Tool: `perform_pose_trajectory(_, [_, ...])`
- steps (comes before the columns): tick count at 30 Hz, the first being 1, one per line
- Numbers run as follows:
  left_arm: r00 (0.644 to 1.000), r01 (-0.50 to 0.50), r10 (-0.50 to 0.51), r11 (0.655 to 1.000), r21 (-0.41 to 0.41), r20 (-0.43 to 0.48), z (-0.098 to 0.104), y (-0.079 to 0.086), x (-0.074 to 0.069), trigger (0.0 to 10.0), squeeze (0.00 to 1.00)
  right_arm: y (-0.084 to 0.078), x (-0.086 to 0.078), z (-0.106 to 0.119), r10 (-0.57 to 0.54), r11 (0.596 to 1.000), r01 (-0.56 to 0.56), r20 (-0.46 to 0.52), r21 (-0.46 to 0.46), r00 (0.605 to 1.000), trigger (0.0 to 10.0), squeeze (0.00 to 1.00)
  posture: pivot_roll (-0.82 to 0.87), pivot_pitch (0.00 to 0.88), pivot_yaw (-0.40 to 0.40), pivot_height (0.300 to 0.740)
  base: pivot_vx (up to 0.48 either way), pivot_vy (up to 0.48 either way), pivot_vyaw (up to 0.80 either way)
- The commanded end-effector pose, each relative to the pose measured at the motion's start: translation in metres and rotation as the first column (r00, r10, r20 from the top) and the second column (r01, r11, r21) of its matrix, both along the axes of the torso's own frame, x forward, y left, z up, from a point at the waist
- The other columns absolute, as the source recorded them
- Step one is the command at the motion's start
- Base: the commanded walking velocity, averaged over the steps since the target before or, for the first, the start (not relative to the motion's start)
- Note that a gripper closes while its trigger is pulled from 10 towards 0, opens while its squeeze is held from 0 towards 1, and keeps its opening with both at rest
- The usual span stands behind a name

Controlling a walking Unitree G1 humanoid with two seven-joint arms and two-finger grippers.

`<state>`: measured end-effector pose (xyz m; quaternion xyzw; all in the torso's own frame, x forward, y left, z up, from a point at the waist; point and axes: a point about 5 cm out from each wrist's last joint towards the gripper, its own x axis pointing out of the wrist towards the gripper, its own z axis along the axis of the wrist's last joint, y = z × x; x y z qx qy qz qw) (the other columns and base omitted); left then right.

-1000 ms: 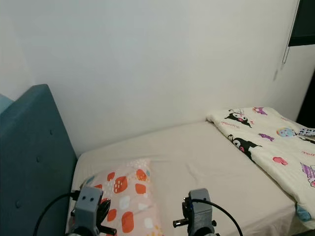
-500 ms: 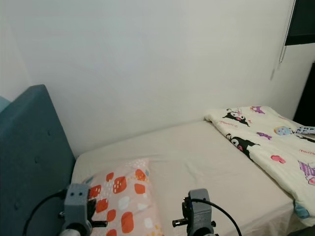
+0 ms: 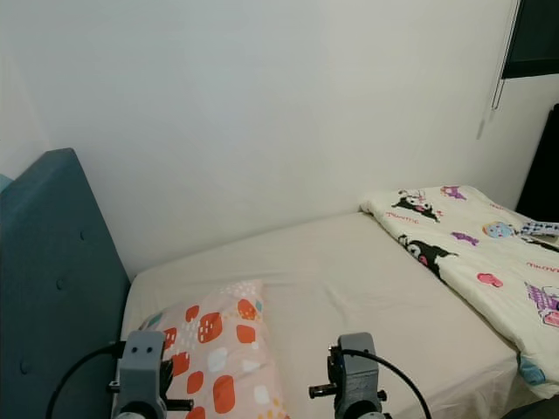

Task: Clean up the room

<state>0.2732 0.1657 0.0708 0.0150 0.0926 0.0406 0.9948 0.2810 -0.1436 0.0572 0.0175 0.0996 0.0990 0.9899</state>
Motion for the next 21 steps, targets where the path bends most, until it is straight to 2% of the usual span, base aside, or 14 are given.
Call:
perform_pose_trajectory(1, [1.000, -0.002, 0.002, 1.000, 0.026, -0.008, -0.0023, 0.0017, -0.0034, 10.0, 0.00, 0.0004, 0.0000, -0.0019, -0.005, 1.000, 0.005, -0.008, 0.005, 1.000, 10.0, 0.00, -0.04, 0.098, 0.010, 0.740, 0.000, -0.480, 0.00])
perform_pose_trajectory(21, [1.000, -0.002, 0.002, 0.999, 0.041, -0.011, -0.0017, 0.0033, -0.0063, 10.0, 0.00, 0.0011, -0.0006, -0.0028, -0.004, 1.000, 0.004, -0.015, 0.005, 1.000, 10.0, 0.00, -0.04, 0.108, 0.011, 0.740, 0.000, -0.480, 0.00])
